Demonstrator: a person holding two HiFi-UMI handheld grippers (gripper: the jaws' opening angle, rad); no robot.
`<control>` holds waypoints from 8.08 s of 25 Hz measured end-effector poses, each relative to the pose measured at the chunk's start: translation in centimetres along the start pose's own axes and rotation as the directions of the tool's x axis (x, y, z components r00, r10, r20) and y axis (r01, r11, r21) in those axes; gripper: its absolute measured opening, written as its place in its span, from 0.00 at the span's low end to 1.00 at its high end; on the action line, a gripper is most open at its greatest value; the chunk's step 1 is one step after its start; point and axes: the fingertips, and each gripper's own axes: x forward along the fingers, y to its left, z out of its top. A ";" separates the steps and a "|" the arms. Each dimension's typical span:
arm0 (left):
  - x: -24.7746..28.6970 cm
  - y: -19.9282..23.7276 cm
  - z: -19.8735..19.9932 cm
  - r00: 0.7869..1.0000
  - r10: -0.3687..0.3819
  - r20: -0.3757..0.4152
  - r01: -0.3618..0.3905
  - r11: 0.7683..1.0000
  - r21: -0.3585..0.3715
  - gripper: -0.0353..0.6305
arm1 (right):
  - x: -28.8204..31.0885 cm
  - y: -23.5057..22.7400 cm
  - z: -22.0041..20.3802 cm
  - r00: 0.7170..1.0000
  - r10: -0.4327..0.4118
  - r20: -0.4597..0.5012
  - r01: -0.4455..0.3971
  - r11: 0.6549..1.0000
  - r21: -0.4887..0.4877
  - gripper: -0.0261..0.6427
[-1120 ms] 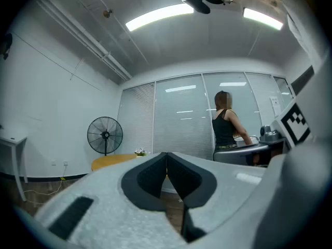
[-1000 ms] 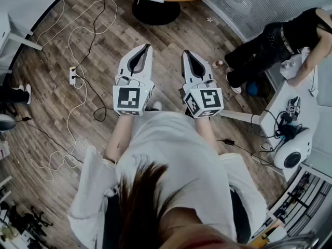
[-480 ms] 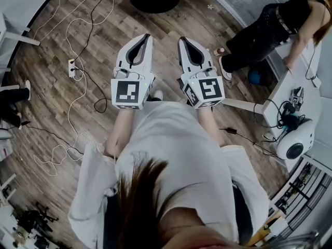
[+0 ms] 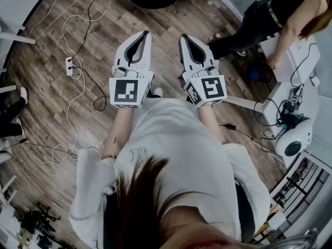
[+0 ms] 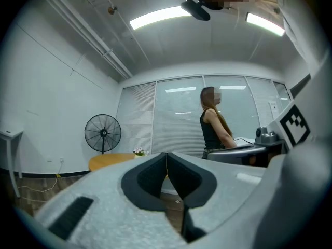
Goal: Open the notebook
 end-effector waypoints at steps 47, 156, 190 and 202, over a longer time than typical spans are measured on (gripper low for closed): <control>29.3 16.7 -0.7 0.968 -0.249 -0.037 0.249 0.968 -0.002 0.08 | 25.7 -16.7 0.5 0.947 -0.320 -0.041 0.322 0.943 0.081 0.04; 40.3 15.1 -26.3 0.671 -0.455 -0.586 0.594 0.803 0.057 0.43 | 37.8 -28.8 -12.5 0.892 -0.276 -0.359 0.372 0.899 0.231 0.04; 41.0 14.8 -27.5 0.678 -0.330 -0.657 0.541 0.829 0.141 0.12 | 38.8 -29.4 -13.3 0.887 -0.256 -0.384 0.362 0.902 0.237 0.04; 40.7 16.9 -24.2 0.756 -0.323 -0.570 0.413 0.910 0.031 0.10 | 40.4 -28.3 -12.0 0.898 -0.246 -0.364 0.338 0.916 0.217 0.04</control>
